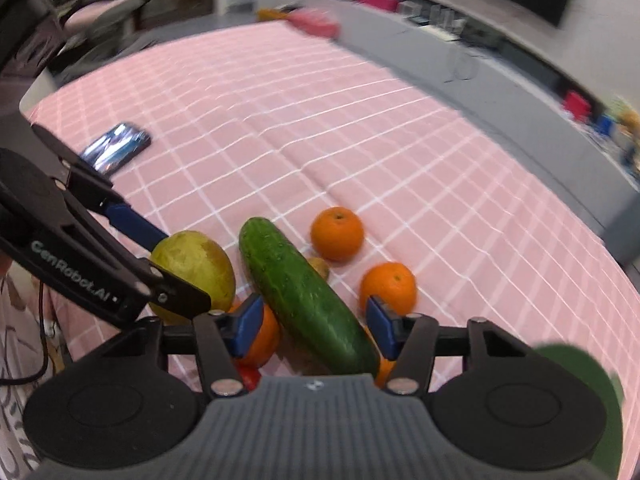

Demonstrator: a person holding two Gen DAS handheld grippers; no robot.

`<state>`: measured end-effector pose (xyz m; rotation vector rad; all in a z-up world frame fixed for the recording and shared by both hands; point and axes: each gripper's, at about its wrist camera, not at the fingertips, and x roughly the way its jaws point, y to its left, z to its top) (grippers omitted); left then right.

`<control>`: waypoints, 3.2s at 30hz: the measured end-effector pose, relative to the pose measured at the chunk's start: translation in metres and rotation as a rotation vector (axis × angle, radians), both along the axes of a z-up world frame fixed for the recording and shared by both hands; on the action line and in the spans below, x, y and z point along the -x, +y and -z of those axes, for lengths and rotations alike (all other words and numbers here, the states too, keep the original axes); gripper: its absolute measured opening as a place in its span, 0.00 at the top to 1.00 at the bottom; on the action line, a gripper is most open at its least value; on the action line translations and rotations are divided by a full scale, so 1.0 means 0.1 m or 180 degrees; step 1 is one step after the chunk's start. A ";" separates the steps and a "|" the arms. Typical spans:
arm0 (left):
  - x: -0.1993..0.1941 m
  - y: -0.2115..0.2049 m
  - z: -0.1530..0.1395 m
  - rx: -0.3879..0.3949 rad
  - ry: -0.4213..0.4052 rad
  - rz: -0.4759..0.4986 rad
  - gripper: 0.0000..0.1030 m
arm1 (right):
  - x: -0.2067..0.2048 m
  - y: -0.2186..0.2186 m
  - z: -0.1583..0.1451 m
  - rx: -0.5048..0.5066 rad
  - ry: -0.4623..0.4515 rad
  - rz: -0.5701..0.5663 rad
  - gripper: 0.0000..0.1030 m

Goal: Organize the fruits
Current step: 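Grasp the green cucumber with the right tool while the left tool grasps the pear, then carry cucumber and pear into the green colander and open both tools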

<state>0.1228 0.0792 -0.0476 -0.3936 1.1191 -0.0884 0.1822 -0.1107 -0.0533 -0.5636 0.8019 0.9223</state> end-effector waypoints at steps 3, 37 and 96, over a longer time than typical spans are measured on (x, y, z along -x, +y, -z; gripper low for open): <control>-0.01 0.04 0.04 0.0117 0.0020 -0.0012 0.20 | -0.13 0.11 0.03 0.0086 0.0120 -0.0325 0.47; 0.13 -0.03 -0.43 0.0117 -0.0464 -0.0072 0.26 | -0.06 -0.46 -0.49 -0.0532 0.0408 0.0396 0.65; -1.05 -2.44 -0.08 -0.0780 0.0051 0.1728 0.24 | -0.12 -1.79 -0.08 0.0524 0.0231 0.0943 0.46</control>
